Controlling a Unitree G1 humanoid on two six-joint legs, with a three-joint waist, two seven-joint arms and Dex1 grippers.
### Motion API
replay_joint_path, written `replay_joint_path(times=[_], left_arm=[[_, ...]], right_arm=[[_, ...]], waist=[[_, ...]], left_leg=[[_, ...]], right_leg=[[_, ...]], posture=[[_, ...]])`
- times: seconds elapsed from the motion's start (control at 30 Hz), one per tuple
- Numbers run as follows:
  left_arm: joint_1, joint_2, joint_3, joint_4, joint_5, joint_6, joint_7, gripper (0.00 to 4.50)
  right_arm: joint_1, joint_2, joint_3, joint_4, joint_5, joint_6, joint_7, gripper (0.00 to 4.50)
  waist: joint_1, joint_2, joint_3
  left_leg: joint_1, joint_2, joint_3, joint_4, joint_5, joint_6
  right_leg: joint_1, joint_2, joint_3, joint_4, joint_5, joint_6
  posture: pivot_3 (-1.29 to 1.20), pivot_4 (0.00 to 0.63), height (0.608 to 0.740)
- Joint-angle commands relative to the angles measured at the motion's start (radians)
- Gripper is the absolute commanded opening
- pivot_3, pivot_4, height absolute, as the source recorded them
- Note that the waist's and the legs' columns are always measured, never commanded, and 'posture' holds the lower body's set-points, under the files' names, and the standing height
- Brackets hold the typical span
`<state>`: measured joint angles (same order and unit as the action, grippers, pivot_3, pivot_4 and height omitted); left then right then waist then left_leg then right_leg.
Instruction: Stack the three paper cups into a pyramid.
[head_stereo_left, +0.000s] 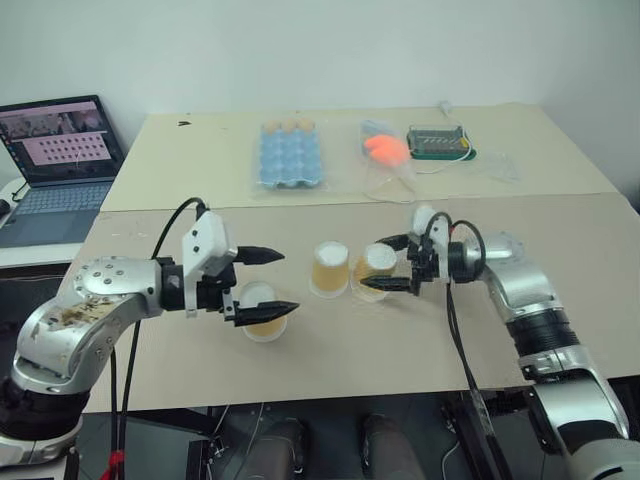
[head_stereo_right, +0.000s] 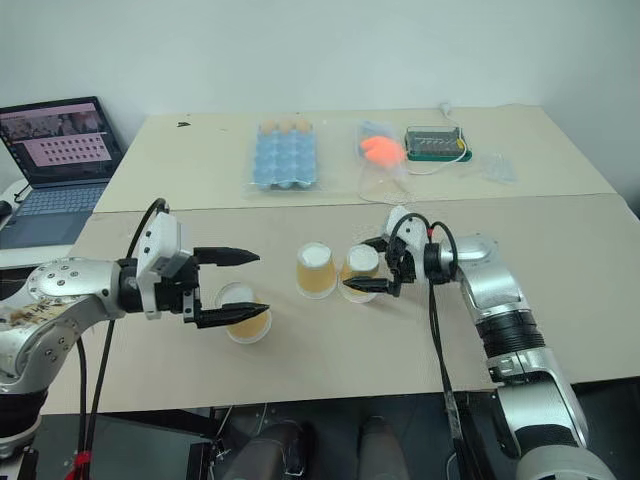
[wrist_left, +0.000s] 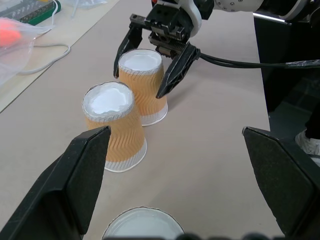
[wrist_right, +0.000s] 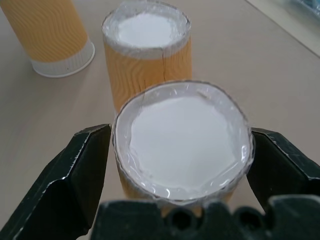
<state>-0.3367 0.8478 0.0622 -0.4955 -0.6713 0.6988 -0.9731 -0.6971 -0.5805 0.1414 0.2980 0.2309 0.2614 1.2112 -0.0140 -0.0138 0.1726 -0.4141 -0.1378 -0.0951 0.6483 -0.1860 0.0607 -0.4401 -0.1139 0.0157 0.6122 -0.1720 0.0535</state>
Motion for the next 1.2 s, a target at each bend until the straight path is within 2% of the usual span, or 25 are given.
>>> replay_joint_path(times=[0.03, 0.2, 0.33, 0.5, 0.57, 0.6, 0.7, 0.83, 0.93, 1.03, 1.2], left_arm=[[-0.011, 0.000, 0.014, -0.009, -0.005, -0.018, -0.004, 4.50], [-0.007, -0.009, 0.016, -0.022, -0.011, -0.013, 0.009, 4.50], [0.020, -0.042, 0.066, -0.049, -0.019, 0.007, 0.097, 4.50], [0.106, -0.243, 0.212, -0.234, -0.014, 0.081, 0.510, 4.50], [0.221, -0.371, 0.291, -0.358, -0.001, 0.125, 0.705, 4.50], [0.261, -0.403, 0.314, -0.398, -0.006, 0.141, 0.758, 4.50], [0.426, -0.410, 0.360, -0.514, 0.022, 0.133, 0.773, 4.50], [0.572, -0.382, 0.372, -0.551, 0.009, 0.067, 0.775, 4.50], [0.677, -0.378, 0.352, -0.552, 0.037, 0.022, 0.746, 4.50], [0.701, -0.375, 0.314, -0.528, 0.069, -0.010, 0.726, 4.50], [0.679, -0.361, 0.223, -0.426, 0.137, -0.083, 0.660, 4.50]], right_arm=[[-0.017, -0.039, -0.075, -0.083, 0.045, 0.030, -0.021, 4.47], [-0.028, -0.103, -0.155, -0.199, 0.094, 0.095, -0.042, 4.47], [-0.006, -0.152, -0.235, -0.382, 0.191, 0.215, -0.081, 4.47], [0.145, -0.235, -0.370, -0.685, 0.332, 0.384, -0.152, 4.47], [0.244, -0.259, -0.396, -0.780, 0.351, 0.432, -0.188, 4.47], [0.273, -0.265, -0.405, -0.807, 0.362, 0.449, -0.202, 4.47], [0.326, -0.262, -0.416, -0.838, 0.372, 0.471, -0.262, 4.47], [0.347, -0.256, -0.409, -0.833, 0.377, 0.475, -0.311, 4.47], [0.342, -0.258, -0.398, -0.820, 0.380, 0.467, -0.330, 4.47], [0.342, -0.261, -0.395, -0.815, 0.387, 0.472, -0.344, 4.47], [0.427, -0.300, -0.414, -0.811, 0.372, 0.454, -0.322, 4.47]], waist=[[0.001, 0.000, 0.000], [0.002, 0.001, 0.001], [0.003, 0.001, 0.001], [0.013, -0.001, 0.001], [0.015, -0.002, 0.000], [0.015, -0.002, 0.000], [0.015, -0.003, 0.000], [0.028, -0.003, 0.000], [0.031, -0.003, -0.001], [0.030, -0.003, -0.001], [0.036, -0.004, -0.001]], left_leg=[[0.000, 0.000, 0.000, 0.000, 0.000, 0.000], [0.000, 0.000, 0.000, 0.000, 0.000, 0.000], [-0.001, 0.000, 0.000, -0.001, 0.000, 0.000], [-0.002, 0.002, 0.000, -0.001, -0.001, 0.001], [-0.002, 0.001, 0.000, 0.000, -0.001, 0.001], [-0.002, 0.002, 0.000, 0.000, -0.001, 0.001], [-0.001, 0.003, 0.002, 0.002, -0.003, 0.002], [0.000, 0.006, 0.006, 0.003, -0.003, 0.000], [0.001, 0.012, 0.015, 0.004, -0.003, 0.000], [0.001, 0.013, 0.018, 0.004, -0.003, 0.000], [0.000, 0.012, 0.020, 0.004, -0.004, 0.002]], right_leg=[[0.000, 0.000, 0.000, 0.000, 0.000, 0.000], [0.000, 0.000, 0.000, 0.000, 0.000, 0.000], [-0.001, -0.001, 0.000, 0.000, 0.000, 0.000], [0.000, -0.001, 0.000, -0.002, 0.000, 0.001], [0.000, -0.001, 0.000, -0.002, 0.000, 0.001], [0.000, -0.001, 0.000, -0.002, 0.000, 0.001], [0.001, -0.002, 0.001, -0.002, -0.001, 0.001], [0.004, -0.002, 0.001, -0.002, -0.006, 0.008], [0.008, -0.005, -0.001, -0.002, -0.010, 0.002], [0.008, -0.008, -0.002, -0.002, -0.010, 0.002], [0.006, -0.009, -0.004, -0.002, -0.011, 0.002]], posture=[[0.00, 0.150, 0.713], [0.00, 0.150, 0.713], [0.00, 0.150, 0.713], [0.00, 0.150, 0.713], [0.00, 0.150, 0.713], [0.00, 0.150, 0.713], [0.00, 0.150, 0.713], [0.00, 0.150, 0.713], [0.00, 0.150, 0.713], [0.00, 0.150, 0.713], [0.00, 0.150, 0.713]])
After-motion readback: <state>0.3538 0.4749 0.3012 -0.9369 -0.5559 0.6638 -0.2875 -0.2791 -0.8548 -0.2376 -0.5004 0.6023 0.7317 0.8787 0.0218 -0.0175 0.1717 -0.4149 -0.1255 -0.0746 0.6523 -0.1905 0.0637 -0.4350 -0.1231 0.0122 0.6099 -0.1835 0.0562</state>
